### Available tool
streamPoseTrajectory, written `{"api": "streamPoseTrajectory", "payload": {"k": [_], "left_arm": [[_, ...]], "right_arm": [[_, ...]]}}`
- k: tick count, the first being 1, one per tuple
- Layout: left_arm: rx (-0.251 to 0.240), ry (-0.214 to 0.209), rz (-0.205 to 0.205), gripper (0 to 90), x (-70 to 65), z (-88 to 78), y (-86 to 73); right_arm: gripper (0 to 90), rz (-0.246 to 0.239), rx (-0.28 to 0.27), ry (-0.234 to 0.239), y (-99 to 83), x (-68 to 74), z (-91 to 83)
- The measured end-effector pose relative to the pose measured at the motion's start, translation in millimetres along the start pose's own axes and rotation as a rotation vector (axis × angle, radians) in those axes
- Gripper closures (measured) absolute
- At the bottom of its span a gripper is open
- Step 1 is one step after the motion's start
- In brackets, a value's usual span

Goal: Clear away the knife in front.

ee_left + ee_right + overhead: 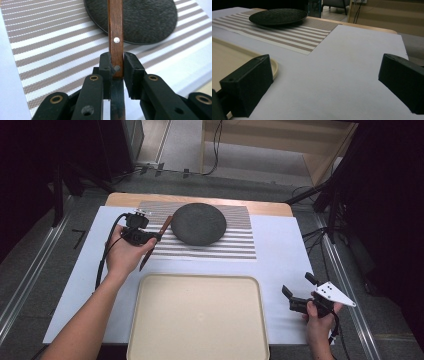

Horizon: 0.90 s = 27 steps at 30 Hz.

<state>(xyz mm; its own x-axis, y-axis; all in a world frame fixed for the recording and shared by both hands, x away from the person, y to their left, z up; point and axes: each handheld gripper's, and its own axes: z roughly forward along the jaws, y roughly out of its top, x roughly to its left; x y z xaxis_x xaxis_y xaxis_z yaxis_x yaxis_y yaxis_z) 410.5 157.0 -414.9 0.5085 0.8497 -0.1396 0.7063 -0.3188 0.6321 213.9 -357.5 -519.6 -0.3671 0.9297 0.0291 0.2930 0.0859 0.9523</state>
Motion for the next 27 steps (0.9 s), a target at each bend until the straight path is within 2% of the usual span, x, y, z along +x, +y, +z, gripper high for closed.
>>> {"api": "streamPoseTrajectory", "payload": {"k": [2, 7, 11, 19, 23, 27], "left_arm": [[-0.002, 0.004, 0.005, 77.1, -2.9, -1.9, -4.6], [-0.009, -0.024, -0.008, 77.0, -6.3, -5.3, -18.5], [-0.011, -0.032, 0.001, 77.0, -10.9, -9.4, -26.6], [-0.042, -0.059, 0.000, 77.0, -16.7, -21.4, -42.7], [-0.044, -0.074, -0.007, 77.0, -19.2, -22.0, -53.1], [-0.034, -0.082, 0.006, 77.0, -26.0, -24.0, -62.8]], "right_arm": [[0.0, -0.001, 0.001, 0.000, 0.0, 0.0, 0.0], [0.0, -0.001, 0.001, 0.000, 0.0, 0.0, -0.1], [0.0, -0.003, 0.003, -0.002, 0.0, 0.2, 0.1], [0.0, -0.002, 0.004, -0.003, -0.1, 0.2, 0.2], [0.0, -0.013, 0.010, -0.007, 0.3, 1.6, 1.2], [0.0, -0.010, 0.004, -0.002, -0.1, 0.9, -0.2]]}}
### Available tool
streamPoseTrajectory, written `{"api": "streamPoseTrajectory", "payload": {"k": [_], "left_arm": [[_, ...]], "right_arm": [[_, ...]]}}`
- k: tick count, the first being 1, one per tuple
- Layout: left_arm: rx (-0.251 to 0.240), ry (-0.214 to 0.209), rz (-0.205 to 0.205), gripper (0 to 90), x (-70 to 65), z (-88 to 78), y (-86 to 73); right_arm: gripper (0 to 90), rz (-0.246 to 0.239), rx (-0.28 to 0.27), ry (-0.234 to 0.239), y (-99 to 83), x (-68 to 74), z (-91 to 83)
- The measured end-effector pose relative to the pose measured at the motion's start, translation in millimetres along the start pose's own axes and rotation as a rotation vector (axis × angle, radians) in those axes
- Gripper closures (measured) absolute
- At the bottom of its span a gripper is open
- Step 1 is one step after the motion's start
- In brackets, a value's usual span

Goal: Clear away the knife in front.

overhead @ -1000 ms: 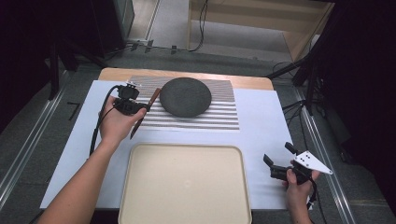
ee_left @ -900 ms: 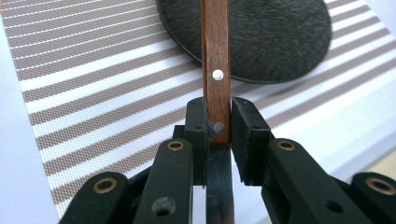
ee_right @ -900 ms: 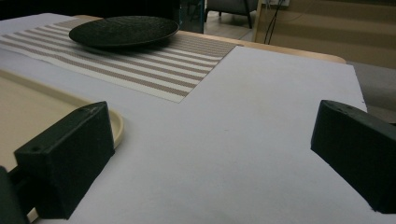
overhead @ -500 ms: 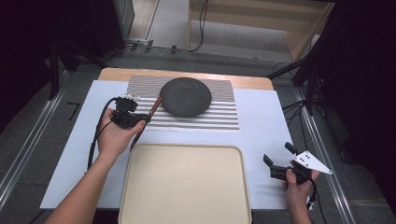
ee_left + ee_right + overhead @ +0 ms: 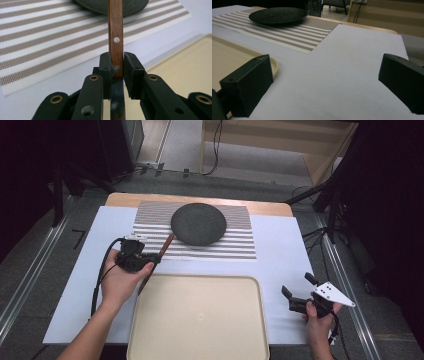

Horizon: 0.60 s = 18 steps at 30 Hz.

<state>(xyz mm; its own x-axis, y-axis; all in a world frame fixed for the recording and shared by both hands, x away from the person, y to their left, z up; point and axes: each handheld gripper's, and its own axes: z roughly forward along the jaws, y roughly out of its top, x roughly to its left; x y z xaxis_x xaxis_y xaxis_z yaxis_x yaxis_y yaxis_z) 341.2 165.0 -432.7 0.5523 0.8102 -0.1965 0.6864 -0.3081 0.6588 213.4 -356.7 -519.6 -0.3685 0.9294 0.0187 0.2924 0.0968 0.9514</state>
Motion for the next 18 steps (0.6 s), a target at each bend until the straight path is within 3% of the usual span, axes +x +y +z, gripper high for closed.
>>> {"api": "streamPoseTrajectory", "payload": {"k": [18], "left_arm": [[-0.029, -0.041, 0.021, 77.0, -30.1, -22.1, -34.7]], "right_arm": [[0.0, 0.008, -0.015, 0.013, -0.2, -1.3, -1.5]]}}
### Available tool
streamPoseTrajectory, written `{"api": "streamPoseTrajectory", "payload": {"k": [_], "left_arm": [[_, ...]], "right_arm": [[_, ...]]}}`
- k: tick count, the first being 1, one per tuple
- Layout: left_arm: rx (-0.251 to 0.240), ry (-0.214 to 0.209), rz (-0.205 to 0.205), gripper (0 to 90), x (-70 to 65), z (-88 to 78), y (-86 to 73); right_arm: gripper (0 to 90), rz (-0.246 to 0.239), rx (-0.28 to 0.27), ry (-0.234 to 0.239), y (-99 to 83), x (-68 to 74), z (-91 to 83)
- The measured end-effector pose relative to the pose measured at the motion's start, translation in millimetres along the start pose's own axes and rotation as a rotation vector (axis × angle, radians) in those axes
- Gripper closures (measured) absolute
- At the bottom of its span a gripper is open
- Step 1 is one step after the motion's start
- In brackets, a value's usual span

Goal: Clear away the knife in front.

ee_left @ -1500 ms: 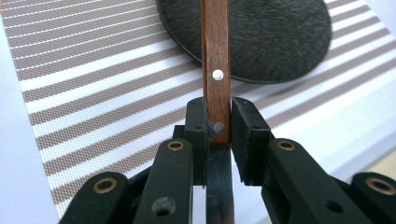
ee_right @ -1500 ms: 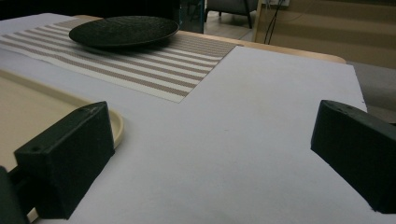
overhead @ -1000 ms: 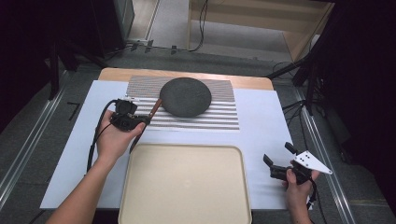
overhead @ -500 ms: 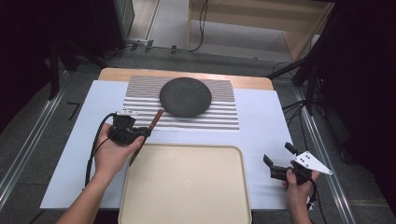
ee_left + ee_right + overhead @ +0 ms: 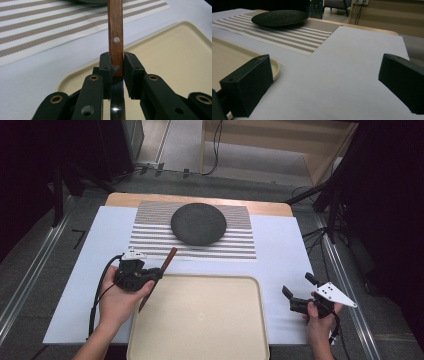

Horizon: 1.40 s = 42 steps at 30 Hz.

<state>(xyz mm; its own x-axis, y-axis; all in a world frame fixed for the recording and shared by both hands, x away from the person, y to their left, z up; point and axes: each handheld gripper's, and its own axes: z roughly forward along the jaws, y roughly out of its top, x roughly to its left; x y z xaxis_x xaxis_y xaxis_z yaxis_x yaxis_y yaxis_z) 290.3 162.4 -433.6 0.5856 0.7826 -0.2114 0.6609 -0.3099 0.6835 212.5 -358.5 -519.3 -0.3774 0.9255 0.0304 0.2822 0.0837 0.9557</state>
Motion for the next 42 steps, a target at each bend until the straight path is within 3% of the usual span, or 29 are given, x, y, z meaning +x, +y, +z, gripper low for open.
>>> {"api": "streamPoseTrajectory", "payload": {"k": [7, 11, 27, 30, 42], "left_arm": [[0.006, -0.029, 0.002, 77.0, -9.8, -1.8, -17.0], [0.013, -0.072, -0.011, 77.0, -14.5, -2.5, -25.1], [0.051, -0.051, -0.029, 76.9, -18.7, 2.2, -63.7], [0.062, -0.031, -0.030, 76.9, -17.2, 3.9, -67.8], [0.093, -0.030, -0.071, 76.8, -15.0, 6.1, -84.7]], "right_arm": [[0.0, -0.004, 0.004, -0.001, 0.1, 0.2, 0.2], [0.0, -0.004, 0.003, -0.002, 0.0, -0.1, 0.4], [0.0, -0.006, 0.011, -0.006, 0.0, 0.7, 1.2], [0.0, -0.007, 0.016, -0.007, 0.1, 1.3, 1.5], [0.0, -0.005, 0.014, -0.010, 0.0, 0.4, 1.4]]}}
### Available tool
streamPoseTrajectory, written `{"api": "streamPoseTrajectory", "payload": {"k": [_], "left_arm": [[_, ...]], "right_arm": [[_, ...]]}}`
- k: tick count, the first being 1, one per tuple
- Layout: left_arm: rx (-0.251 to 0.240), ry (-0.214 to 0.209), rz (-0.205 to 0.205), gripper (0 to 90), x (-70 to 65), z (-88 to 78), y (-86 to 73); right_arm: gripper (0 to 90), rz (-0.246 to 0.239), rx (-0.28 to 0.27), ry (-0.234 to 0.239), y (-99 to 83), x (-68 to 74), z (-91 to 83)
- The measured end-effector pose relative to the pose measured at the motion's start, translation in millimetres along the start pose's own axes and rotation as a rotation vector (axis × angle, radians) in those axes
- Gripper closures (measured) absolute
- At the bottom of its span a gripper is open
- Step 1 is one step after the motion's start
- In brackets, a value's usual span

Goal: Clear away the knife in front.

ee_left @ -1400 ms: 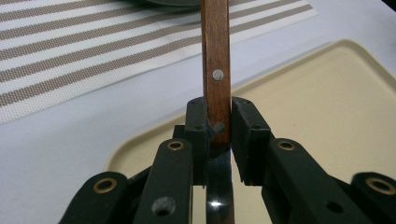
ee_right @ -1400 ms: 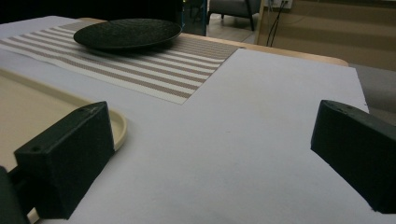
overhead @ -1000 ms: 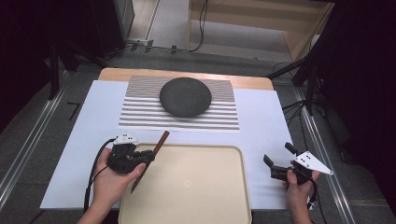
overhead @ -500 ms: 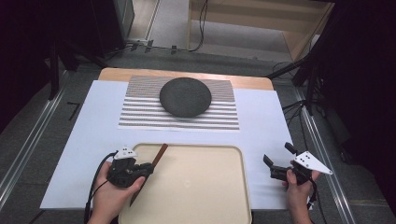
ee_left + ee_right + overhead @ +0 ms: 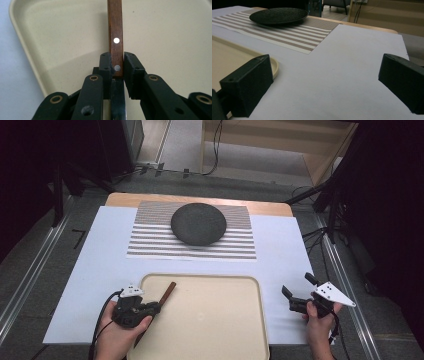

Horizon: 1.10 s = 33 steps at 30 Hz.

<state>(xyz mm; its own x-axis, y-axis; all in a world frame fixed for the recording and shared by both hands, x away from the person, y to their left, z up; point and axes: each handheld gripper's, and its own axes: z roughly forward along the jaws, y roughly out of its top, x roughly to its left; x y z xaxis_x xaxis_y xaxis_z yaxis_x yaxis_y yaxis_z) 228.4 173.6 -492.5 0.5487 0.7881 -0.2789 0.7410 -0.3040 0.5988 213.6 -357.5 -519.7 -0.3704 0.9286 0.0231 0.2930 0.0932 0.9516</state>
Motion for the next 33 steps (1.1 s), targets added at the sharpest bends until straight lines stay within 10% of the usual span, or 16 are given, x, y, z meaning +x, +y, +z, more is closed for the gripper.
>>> {"api": "streamPoseTrajectory", "payload": {"k": [18, 23, 33], "left_arm": [[-0.081, 0.014, -0.029, 69.0, 4.7, -6.8, -1.7], [-0.134, -0.031, 0.037, 79.6, 3.2, -13.8, 7.5], [-0.021, -0.045, 0.148, 89.6, -10.8, 14.9, 11.5]], "right_arm": [[0.0, 0.010, -0.007, 0.009, -0.2, -0.6, -1.3], [0.0, 0.001, -0.003, 0.007, 0.1, 0.0, 0.0], [0.0, -0.001, 0.000, 0.001, 0.0, 0.1, 0.2]]}}
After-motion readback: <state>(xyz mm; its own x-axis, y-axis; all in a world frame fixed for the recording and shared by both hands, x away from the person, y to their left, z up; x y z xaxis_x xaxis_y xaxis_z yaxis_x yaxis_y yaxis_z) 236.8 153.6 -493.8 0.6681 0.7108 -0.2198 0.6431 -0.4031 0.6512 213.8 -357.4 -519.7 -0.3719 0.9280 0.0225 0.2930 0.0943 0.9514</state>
